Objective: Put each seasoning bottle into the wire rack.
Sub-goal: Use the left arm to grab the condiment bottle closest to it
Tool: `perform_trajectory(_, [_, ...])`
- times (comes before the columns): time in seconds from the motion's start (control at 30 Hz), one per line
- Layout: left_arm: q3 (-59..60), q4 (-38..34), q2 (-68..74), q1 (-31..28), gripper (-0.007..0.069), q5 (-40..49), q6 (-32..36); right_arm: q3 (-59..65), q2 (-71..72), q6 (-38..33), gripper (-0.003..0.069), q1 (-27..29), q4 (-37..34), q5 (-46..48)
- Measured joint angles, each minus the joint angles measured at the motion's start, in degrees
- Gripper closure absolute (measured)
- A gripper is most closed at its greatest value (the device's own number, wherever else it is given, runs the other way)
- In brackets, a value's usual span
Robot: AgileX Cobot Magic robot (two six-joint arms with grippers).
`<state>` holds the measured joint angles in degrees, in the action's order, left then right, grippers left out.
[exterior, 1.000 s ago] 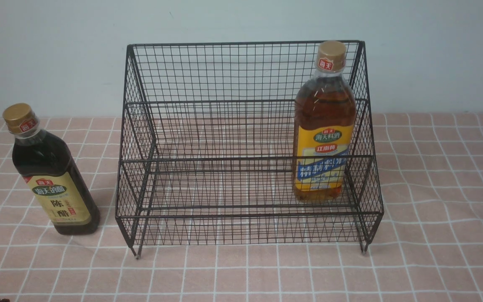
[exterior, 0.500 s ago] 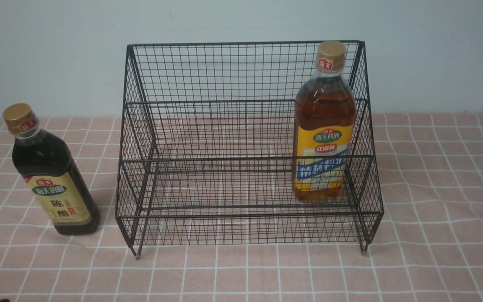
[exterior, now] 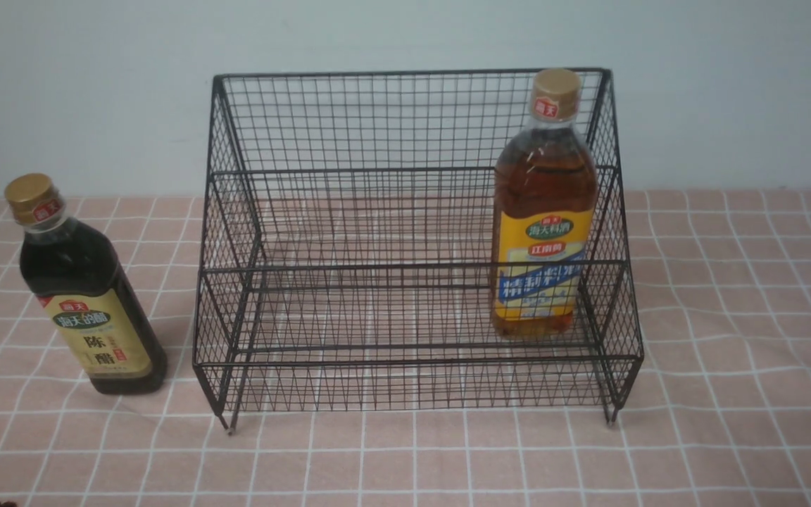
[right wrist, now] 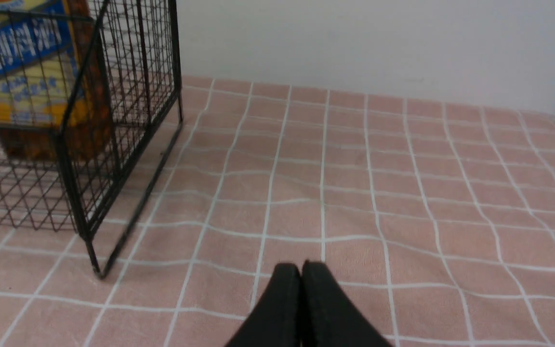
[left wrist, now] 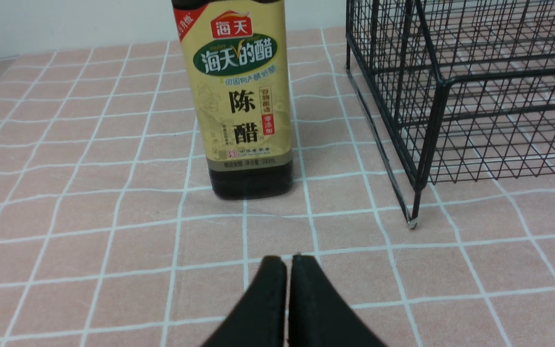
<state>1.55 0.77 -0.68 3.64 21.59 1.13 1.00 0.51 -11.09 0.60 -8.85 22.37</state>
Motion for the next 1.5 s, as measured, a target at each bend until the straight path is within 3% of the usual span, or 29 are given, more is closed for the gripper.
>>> perform_trajectory(1.27, [0.0, 0.17, 0.0, 0.0, 0.0631, -0.08, 0.0, 0.05, 0.16, 0.45, 0.0672, 0.0, 0.19, -0.06])
perform_trajectory(1.43, [0.23, -0.77, 0.0, 0.0, 0.0631, -5.44, -0.06, 0.05, 0.16, 0.45, 0.0672, 0.0, 0.19, -0.06])
perform_trajectory(1.5, [0.28, -2.6, 0.0, 0.0, 0.0631, -13.31, -0.37, 0.05, 0.16, 0.45, 0.0672, 0.0, 0.19, -0.06])
